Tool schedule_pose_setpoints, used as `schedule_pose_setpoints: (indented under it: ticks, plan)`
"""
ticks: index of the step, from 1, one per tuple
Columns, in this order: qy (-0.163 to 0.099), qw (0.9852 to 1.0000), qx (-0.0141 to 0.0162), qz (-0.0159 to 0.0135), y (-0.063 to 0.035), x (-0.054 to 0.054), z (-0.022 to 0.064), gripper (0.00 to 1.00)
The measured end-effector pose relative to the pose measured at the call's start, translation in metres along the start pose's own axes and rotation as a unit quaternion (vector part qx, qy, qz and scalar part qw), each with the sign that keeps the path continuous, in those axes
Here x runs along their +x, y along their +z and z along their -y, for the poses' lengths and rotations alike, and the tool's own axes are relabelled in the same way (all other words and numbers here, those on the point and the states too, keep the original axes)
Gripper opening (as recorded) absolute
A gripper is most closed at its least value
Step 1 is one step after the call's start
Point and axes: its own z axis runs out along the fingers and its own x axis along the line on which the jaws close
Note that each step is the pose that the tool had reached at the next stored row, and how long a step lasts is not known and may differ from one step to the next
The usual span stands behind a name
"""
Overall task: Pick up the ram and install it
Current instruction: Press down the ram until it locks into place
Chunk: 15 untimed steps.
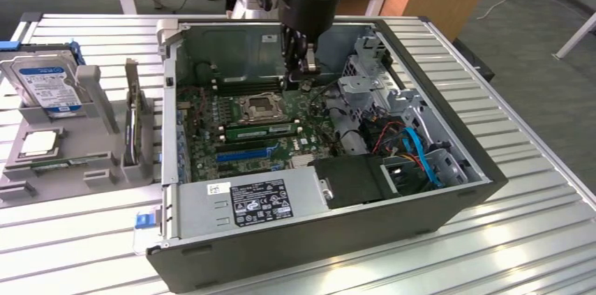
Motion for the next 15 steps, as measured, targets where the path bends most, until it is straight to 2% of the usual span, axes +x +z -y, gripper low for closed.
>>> schedule_pose_setpoints:
  ticks: [10,15]
  plan:
    - [0.000,1.0000,0.0000,0.0000,-0.0003,0.000,0.0168,0.10]
    - [0.000,1.0000,0.0000,0.0000,-0.0004,0.000,0.0191,0.10]
